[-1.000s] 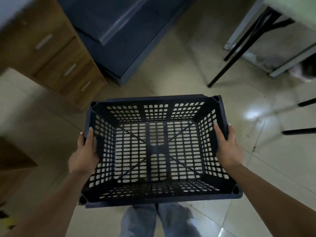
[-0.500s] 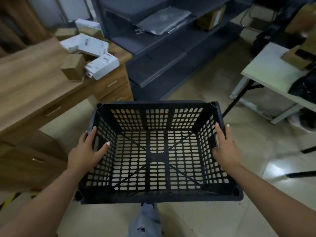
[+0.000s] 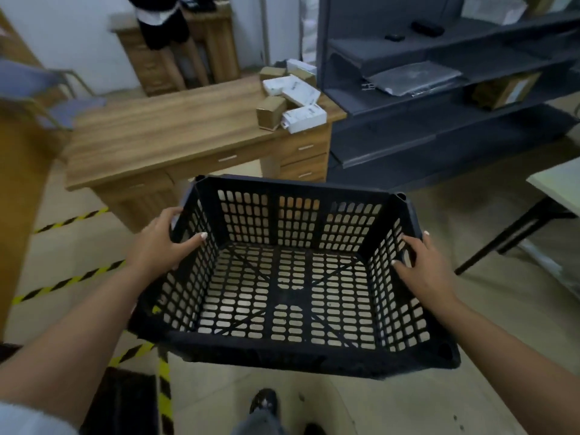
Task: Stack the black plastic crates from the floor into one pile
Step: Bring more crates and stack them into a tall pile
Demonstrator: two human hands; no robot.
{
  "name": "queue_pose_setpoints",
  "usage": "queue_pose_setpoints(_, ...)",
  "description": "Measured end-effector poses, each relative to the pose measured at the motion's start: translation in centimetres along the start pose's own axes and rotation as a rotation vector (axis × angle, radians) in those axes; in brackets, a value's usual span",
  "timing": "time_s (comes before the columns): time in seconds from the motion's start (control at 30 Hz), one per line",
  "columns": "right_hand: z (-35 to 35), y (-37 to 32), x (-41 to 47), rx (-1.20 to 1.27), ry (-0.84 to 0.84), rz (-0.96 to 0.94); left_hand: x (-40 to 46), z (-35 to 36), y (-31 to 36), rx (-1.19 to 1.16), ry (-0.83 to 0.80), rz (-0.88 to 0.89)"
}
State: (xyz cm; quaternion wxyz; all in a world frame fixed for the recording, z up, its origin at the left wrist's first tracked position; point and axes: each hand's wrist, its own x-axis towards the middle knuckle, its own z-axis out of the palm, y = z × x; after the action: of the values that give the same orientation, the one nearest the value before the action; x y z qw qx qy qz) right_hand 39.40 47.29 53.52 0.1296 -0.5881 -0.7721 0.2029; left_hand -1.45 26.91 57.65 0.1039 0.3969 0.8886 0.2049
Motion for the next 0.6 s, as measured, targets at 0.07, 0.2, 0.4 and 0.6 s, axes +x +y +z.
queue_pose_setpoints(0.07, 0.0, -2.3, -1.4, 0.011, -0.013, -0.063, -2.9, -1.9, -2.2, -0.025, 0.0, -0.055)
queue_pose_setpoints(0.2, 0.4, -7.5, -4.0, 0.019, -0.062, -0.162, -8.5, -5.8, -7.0, -0.04, 0.074, -0.162)
queue_pose_setpoints(0.4, -0.4, -16.2, -8.6, 0.028, -0.057, -0.298, -13.9, -14.7, -13.1, -0.024, 0.165, -0.161)
queue_pose_setpoints(0.6, -2.5, -25.0, -15.0, 0.042, -0.006, -0.371, -18.2, -23.4, -18.6, -0.078, 0.25, -0.132)
